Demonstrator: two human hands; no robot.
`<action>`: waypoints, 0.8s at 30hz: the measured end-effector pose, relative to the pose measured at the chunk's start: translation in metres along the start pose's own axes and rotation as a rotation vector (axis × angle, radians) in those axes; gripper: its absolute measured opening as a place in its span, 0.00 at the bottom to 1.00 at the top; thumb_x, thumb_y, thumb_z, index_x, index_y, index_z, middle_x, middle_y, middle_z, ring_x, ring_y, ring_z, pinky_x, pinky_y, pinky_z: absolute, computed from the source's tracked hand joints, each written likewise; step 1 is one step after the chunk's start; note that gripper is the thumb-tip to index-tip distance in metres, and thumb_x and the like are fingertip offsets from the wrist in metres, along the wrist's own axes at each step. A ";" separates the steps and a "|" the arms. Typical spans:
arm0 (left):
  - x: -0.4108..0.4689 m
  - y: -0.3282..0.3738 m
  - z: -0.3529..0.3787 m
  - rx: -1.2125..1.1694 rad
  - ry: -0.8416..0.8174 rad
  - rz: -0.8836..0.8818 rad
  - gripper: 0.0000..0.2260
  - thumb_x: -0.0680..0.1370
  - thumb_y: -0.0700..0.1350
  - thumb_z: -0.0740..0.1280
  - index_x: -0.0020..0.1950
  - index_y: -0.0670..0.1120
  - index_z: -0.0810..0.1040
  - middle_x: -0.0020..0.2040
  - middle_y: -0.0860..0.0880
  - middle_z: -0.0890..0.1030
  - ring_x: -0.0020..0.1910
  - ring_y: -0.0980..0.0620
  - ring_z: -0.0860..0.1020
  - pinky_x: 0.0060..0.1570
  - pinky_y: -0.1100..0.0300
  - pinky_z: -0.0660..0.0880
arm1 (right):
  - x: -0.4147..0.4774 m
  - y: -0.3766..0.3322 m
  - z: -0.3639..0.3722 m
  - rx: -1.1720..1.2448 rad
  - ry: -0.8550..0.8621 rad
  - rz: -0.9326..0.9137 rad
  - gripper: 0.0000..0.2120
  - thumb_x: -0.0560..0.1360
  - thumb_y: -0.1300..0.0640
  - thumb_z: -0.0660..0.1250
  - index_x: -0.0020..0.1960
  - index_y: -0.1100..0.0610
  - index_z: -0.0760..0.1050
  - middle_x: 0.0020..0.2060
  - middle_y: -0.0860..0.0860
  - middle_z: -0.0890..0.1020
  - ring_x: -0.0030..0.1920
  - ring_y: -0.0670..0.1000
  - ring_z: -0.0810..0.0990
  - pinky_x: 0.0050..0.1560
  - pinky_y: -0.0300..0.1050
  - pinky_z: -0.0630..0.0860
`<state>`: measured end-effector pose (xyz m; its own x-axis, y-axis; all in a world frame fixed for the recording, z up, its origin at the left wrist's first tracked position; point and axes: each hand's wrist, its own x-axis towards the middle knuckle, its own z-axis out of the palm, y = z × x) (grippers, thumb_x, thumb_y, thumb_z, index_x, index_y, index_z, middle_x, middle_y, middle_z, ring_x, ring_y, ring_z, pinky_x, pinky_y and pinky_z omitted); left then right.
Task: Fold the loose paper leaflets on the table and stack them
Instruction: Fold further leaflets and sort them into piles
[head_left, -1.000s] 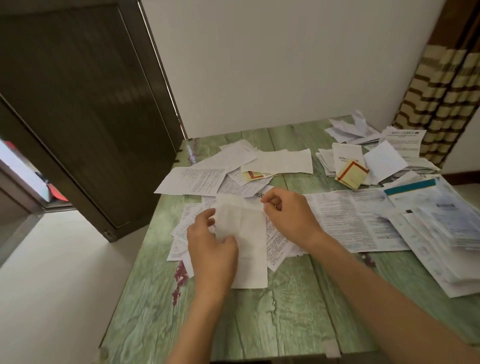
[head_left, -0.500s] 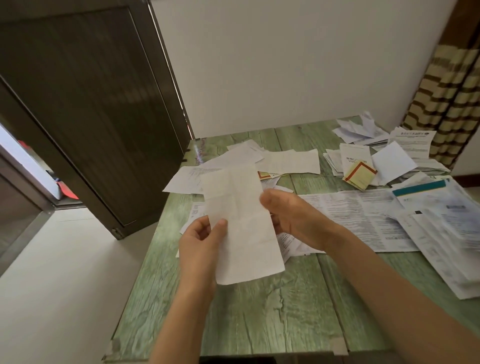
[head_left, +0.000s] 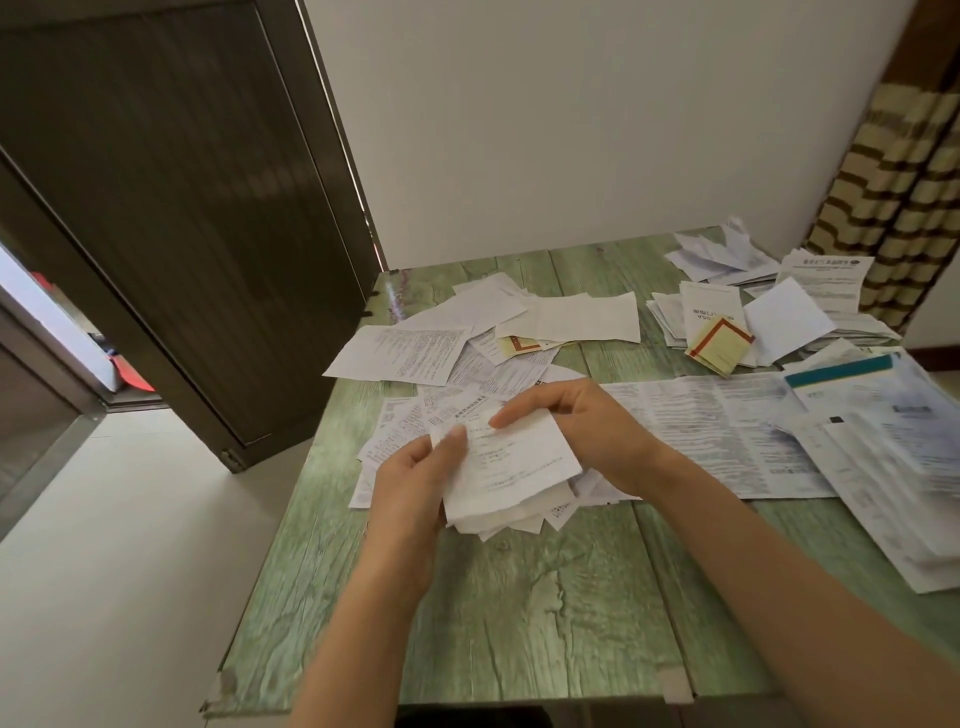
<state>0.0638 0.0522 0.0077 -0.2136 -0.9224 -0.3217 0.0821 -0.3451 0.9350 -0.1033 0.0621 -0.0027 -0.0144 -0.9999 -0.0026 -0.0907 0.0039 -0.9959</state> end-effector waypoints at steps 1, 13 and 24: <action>0.000 -0.002 0.000 0.044 0.030 0.024 0.05 0.78 0.43 0.65 0.47 0.44 0.80 0.43 0.47 0.85 0.40 0.50 0.83 0.37 0.57 0.78 | -0.001 -0.002 0.000 -0.016 -0.010 0.010 0.16 0.78 0.67 0.60 0.47 0.53 0.83 0.41 0.46 0.84 0.40 0.44 0.81 0.37 0.36 0.75; -0.002 -0.006 -0.002 0.157 0.041 0.163 0.04 0.76 0.42 0.67 0.49 0.46 0.80 0.43 0.45 0.85 0.43 0.48 0.83 0.39 0.57 0.80 | 0.001 0.003 -0.003 -0.003 -0.061 0.066 0.06 0.72 0.61 0.71 0.49 0.55 0.78 0.43 0.51 0.83 0.42 0.47 0.82 0.40 0.41 0.79; 0.001 -0.012 -0.001 0.125 0.063 0.200 0.04 0.76 0.40 0.67 0.47 0.48 0.80 0.39 0.54 0.85 0.39 0.56 0.83 0.32 0.67 0.77 | 0.003 -0.002 0.000 0.271 -0.028 0.085 0.29 0.79 0.41 0.51 0.51 0.67 0.75 0.47 0.65 0.78 0.48 0.63 0.75 0.48 0.52 0.72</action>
<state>0.0635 0.0547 -0.0037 -0.1433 -0.9807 -0.1333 -0.0050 -0.1340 0.9910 -0.1027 0.0595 -0.0009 0.0175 -0.9961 -0.0859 0.1796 0.0876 -0.9798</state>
